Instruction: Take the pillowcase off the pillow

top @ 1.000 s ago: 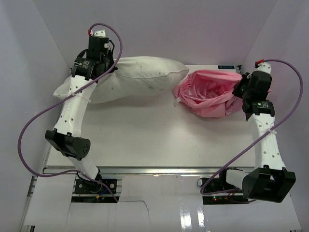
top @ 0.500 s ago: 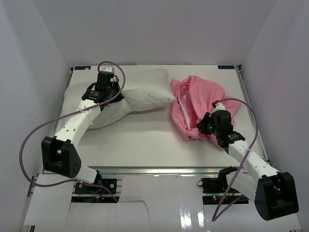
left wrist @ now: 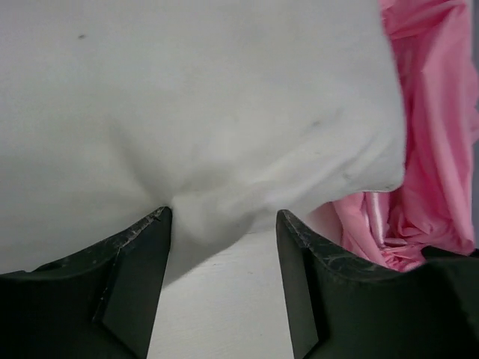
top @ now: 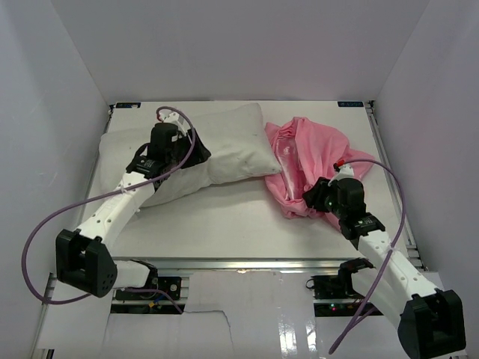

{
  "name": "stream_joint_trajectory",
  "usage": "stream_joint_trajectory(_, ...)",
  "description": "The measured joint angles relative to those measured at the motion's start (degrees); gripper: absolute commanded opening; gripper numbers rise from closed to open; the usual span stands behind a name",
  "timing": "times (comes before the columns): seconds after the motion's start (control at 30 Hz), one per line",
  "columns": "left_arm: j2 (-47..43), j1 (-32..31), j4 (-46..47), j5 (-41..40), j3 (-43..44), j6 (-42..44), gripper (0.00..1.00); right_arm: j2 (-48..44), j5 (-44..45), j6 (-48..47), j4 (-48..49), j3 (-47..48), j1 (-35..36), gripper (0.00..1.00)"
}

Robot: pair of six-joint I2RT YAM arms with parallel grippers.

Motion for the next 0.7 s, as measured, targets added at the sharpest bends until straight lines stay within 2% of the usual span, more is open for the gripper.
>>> stream_joint_trajectory(0.1,-2.95,-4.07,0.24,-0.61,4.13,1.11,0.68,-2.73,-0.37,-0.37,-2.6,1.11,0.66,0.56)
stream_joint_trajectory(0.2,-1.14,-9.88,1.7,0.48,11.72,3.15,0.68,-4.2,-0.87,-0.85,-4.28,3.28,1.55,0.62)
stream_joint_trajectory(0.33,6.73,-15.39,4.46,4.68,20.2,5.18,0.68,-6.78,-2.38,-1.27,-4.59,4.37,2.21,0.7)
stream_joint_trajectory(0.43,14.45,-17.27,4.61,8.09,23.87,6.36,0.68,-8.11,-2.78,-1.57,-5.01,4.37,2.36,0.76)
stream_joint_trajectory(0.57,24.55,-18.08,4.13,9.73,25.9,7.78,0.69,-8.76,-2.67,-1.75,-5.84,4.35,2.45,0.91)
stream_joint_trajectory(0.7,32.59,-17.29,2.36,8.02,27.82,8.57,0.68,-8.74,-2.73,-1.84,-5.97,4.24,2.45,0.93)
